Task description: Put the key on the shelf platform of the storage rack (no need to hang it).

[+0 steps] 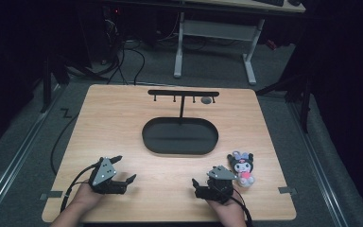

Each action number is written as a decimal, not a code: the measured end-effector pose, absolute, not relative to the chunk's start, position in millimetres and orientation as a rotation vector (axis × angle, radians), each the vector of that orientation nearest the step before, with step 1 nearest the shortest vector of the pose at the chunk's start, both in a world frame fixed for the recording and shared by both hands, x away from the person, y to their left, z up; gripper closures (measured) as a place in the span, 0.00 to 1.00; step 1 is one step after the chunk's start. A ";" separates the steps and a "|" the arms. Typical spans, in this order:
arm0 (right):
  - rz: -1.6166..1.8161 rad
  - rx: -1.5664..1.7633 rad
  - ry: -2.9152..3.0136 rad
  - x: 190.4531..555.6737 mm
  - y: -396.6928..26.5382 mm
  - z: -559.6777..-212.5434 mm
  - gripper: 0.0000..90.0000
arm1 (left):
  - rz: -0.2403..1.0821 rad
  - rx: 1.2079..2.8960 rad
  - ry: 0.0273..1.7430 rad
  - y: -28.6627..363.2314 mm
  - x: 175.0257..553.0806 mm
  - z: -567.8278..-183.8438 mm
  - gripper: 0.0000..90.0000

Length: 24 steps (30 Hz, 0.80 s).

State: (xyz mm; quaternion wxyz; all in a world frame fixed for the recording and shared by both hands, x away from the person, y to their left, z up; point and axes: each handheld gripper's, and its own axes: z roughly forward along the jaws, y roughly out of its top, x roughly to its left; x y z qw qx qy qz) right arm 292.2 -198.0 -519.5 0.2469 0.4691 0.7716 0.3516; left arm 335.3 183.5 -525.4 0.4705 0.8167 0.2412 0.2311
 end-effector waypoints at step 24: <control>0.970 1.304 2.089 293.4 -206.9 -521.3 0.04 | 0.560 2.006 0.595 183.0 336.2 -525.4 0.17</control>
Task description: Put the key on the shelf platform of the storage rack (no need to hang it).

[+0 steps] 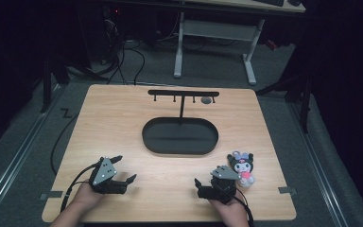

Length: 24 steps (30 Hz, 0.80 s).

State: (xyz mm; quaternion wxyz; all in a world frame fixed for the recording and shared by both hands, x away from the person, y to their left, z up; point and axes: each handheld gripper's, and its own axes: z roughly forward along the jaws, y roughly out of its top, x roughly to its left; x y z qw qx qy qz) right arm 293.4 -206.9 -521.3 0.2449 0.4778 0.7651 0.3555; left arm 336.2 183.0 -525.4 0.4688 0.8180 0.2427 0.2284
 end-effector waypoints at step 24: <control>0.805 1.350 2.218 297.0 -204.1 -511.5 0.17 | 0.570 1.992 0.581 186.8 332.5 -525.3 0.17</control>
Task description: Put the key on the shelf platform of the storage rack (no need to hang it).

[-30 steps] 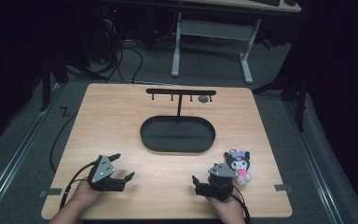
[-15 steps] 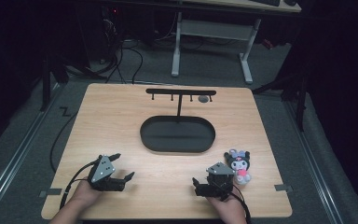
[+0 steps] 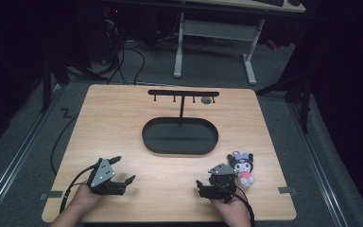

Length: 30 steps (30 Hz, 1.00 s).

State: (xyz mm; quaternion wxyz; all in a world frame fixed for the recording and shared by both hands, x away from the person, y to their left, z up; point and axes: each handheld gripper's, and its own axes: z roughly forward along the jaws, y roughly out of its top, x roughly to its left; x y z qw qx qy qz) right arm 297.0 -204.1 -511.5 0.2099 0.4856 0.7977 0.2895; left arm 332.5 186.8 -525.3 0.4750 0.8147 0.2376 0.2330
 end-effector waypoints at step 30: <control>0.801 1.500 2.400 308.0 -208.9 -501.6 0.35 | 0.573 2.009 0.569 183.8 333.0 -525.6 0.17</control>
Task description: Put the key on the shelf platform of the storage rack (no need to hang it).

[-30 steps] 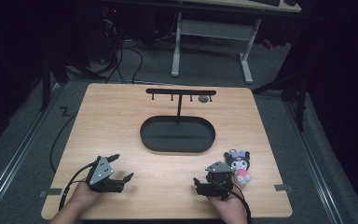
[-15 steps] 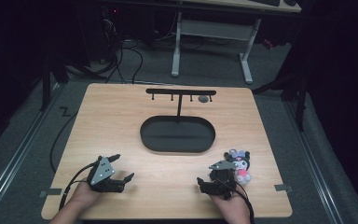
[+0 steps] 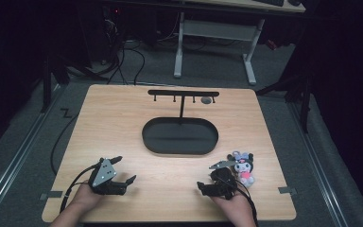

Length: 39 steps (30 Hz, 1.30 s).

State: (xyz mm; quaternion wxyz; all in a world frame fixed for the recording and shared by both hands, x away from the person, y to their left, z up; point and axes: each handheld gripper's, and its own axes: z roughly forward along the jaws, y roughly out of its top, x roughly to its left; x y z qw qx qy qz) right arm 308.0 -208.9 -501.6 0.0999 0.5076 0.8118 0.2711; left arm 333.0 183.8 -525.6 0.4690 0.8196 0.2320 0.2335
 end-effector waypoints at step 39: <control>0.376 1.470 2.583 341.8 -188.7 -479.7 0.26 | 0.579 2.008 0.580 183.6 332.9 -526.0 0.17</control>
